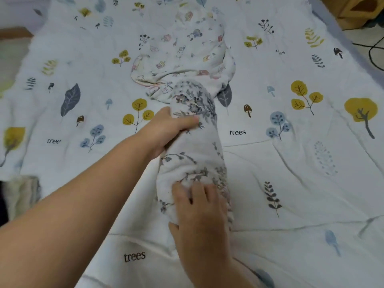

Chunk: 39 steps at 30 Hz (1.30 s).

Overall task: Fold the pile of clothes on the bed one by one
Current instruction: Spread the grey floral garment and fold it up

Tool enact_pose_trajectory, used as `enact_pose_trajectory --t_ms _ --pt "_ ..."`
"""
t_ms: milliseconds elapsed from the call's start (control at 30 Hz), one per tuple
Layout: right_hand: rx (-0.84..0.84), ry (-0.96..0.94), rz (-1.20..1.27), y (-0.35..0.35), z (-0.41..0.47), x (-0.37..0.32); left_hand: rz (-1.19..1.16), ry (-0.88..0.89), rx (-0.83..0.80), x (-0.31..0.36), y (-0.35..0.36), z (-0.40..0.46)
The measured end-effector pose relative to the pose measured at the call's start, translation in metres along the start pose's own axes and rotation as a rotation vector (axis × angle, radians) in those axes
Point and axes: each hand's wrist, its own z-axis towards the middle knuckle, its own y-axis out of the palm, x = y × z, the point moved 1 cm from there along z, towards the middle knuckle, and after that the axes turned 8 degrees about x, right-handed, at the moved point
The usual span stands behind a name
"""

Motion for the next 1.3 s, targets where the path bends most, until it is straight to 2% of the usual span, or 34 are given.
enact_pose_trajectory --t_ms 100,167,267,300,367,400,433,467,533,667,833,1133,1300 --pt "-0.099 -0.052 0.062 0.009 0.0 -0.007 0.071 -0.083 0.05 -0.034 -0.021 0.016" --pt "-0.037 0.002 0.173 0.009 0.006 -0.001 0.161 -0.111 0.116 -0.061 -0.033 0.022" --pt "-0.08 0.198 0.022 0.017 0.025 0.016 0.528 -0.051 0.382 -0.087 -0.038 0.023" --pt "-0.162 0.248 -0.041 0.022 0.03 0.022 0.672 0.004 0.477 -0.089 -0.036 0.019" --pt "-0.379 0.319 -0.015 0.034 0.032 0.029 0.887 0.289 0.582 -0.086 -0.029 0.011" --pt "-0.421 0.345 -0.013 0.038 0.033 0.03 0.961 0.464 0.568 -0.084 -0.025 0.011" --pt "-0.381 0.344 -0.029 0.04 0.032 0.03 1.027 0.606 0.513 -0.083 -0.021 0.013" --pt "-0.311 0.341 -0.039 0.038 0.035 0.028 1.09 0.692 0.431 -0.084 -0.016 0.019" --pt "-0.247 0.346 -0.063 0.048 0.035 0.028 1.221 0.745 0.269 -0.087 -0.008 0.032" --pt "-0.197 0.305 -0.134 0.081 0.023 0.041 1.384 0.715 0.109 -0.11 0.005 0.057" --pt "-0.193 0.246 -0.185 0.096 0.018 0.057 1.303 0.687 0.1 -0.129 0.008 0.071" --pt "-0.191 0.293 -0.13 0.103 0.021 0.058 1.257 0.722 0.131 -0.133 0.009 0.078" --pt "-0.233 0.28 -0.169 0.098 0.022 0.058 1.337 0.603 -0.001 -0.124 0.009 0.077"
